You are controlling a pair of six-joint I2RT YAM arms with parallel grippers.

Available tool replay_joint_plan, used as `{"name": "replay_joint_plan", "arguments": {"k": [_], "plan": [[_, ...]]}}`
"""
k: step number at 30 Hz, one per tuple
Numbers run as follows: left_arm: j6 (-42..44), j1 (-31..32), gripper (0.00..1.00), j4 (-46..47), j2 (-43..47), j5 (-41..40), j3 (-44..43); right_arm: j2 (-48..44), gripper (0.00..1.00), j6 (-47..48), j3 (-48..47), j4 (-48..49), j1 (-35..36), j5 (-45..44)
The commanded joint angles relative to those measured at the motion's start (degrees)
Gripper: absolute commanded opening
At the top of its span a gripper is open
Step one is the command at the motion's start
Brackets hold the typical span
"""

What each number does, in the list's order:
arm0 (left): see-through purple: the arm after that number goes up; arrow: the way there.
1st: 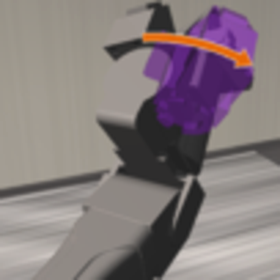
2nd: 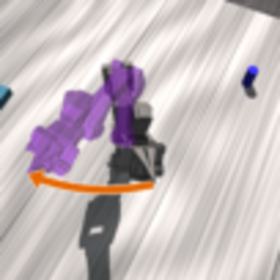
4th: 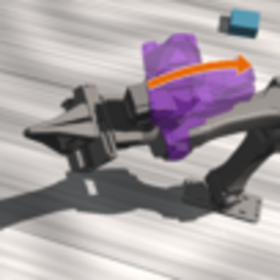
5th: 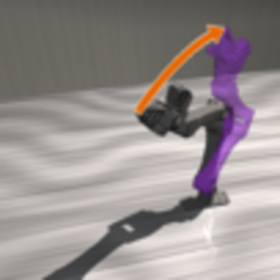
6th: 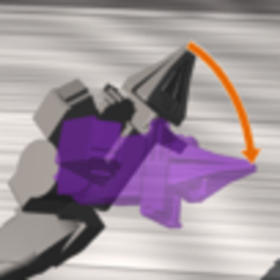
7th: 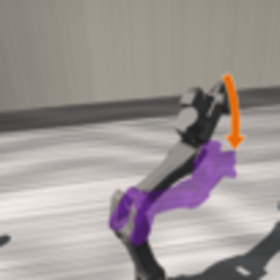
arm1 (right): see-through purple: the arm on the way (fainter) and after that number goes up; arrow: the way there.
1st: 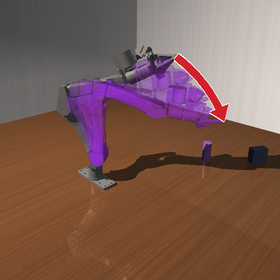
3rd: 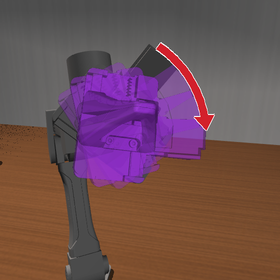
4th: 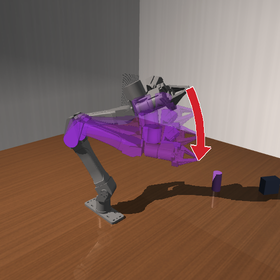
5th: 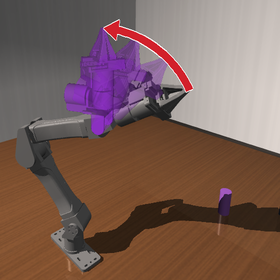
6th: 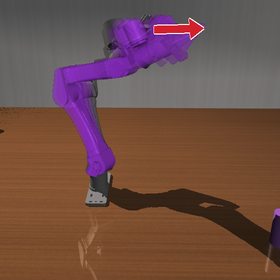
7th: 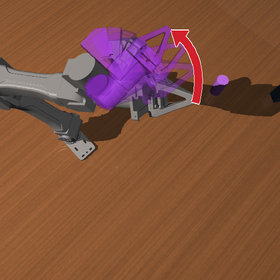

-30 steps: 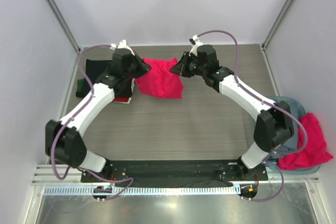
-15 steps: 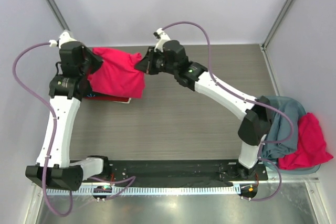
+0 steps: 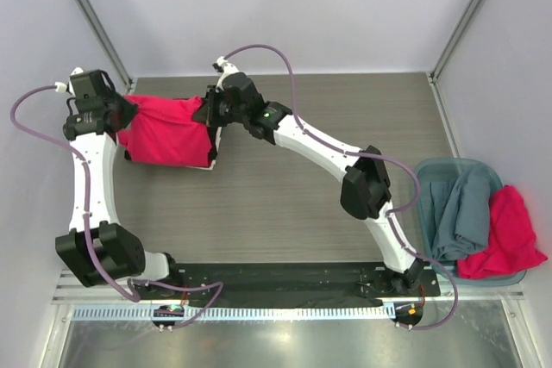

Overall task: Fold and stack the t-shirts
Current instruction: Neatly place the folded tshirt to the corner

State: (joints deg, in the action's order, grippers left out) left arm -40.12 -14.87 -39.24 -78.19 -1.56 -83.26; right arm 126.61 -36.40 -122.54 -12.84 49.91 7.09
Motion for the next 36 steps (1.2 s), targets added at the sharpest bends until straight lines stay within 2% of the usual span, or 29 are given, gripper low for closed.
{"name": "replay_joint_plan", "arguments": {"k": [1,5,28,36], "plan": [[-0.4,-1.65,0.0,5.23,-0.99,3.06,-1.81,0.57,0.01,-0.16,-5.16,-1.13,-0.43,-2.34],[-1.45,-2.79,0.0,5.76,-4.33,6.03,-3.65,3.46,0.01,0.1,-8.49,-1.13,-0.52,-3.84],[-4.09,-4.55,0.0,10.94,-15.67,8.33,-8.67,14.63,0.01,-2.88,-17.64,2.73,-4.82,-3.49],[-4.97,-5.08,0.0,13.4,-21.56,9.38,-11.48,18.67,0.01,-4.37,-18.43,9.58,-6.14,-4.63]]}}
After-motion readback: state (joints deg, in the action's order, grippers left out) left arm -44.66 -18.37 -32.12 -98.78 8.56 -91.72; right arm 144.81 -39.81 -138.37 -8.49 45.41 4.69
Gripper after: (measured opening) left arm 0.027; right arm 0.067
